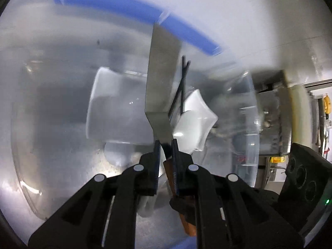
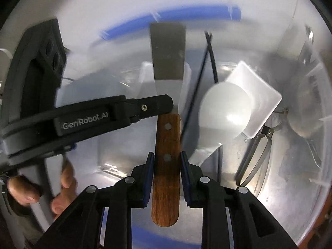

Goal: Organize utensils
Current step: 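Lower the spatula into the clear box and open both tools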

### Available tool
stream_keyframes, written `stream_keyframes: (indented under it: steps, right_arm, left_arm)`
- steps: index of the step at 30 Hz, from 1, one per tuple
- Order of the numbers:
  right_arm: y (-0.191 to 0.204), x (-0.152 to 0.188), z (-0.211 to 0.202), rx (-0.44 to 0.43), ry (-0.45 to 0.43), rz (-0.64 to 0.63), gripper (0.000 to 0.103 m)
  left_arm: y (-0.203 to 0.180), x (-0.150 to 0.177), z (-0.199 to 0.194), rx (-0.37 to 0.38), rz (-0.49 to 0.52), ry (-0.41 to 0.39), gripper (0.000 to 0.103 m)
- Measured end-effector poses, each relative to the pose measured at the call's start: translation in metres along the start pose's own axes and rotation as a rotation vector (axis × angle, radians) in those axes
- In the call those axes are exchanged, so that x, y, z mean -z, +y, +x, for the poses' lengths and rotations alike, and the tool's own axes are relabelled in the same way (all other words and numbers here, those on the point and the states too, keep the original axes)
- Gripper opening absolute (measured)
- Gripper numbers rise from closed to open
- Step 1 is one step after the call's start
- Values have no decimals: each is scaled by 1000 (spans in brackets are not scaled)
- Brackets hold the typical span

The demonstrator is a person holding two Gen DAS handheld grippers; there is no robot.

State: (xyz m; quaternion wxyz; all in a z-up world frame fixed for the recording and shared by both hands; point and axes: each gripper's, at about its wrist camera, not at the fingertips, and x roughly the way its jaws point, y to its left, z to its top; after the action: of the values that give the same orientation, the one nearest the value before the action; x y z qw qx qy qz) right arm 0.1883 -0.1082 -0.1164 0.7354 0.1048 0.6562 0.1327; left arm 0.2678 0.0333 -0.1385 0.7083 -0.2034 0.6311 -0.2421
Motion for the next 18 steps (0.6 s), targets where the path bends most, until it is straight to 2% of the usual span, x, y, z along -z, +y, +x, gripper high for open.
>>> stream_keyframes:
  steps: [2, 3, 6, 8, 9, 10, 12, 13, 14, 15, 17, 18]
  right_arm:
    - [5, -1, 13, 40, 27, -13, 27]
    - [3, -1, 18, 61, 39, -17, 27]
    - [3, 4, 14, 65, 14, -33, 27]
    - [8, 11, -4, 138, -64, -73, 34]
    - [10, 16, -12, 165, -106, -89, 39]
    - [13, 20, -23, 187, -150, -102, 48]
    - [20, 39, -50, 241, -262, -139, 50]
    - [22, 48, -59, 257, -300, -153, 53]
    - [26, 62, -75, 277, -364, -167, 62]
    - [26, 71, -84, 289, -409, -171, 65]
    - [25, 90, -102, 312, -497, -178, 77]
    - [25, 103, -117, 324, -548, -178, 79]
  left_arm:
    - [0, 1, 9, -62, 7, 27, 9]
    - [-1, 1, 11, -122, 23, 29, 9]
    - [-4, 9, 7, -219, 53, 20, 9]
    - [-8, 18, -3, -274, 69, -22, 9]
    - [-14, 27, -14, -327, 84, -72, 9]
    - [-22, 29, -19, -353, 96, -103, 10]
    - [-38, 44, -41, -411, 136, -194, 10]
    - [-45, 55, -52, -437, 153, -240, 15]
    - [-54, 68, -63, -460, 174, -288, 26]
    - [-62, 76, -69, -476, 187, -323, 33]
    - [-85, 97, -80, -510, 225, -421, 67]
    - [-95, 113, -89, -530, 250, -478, 70]
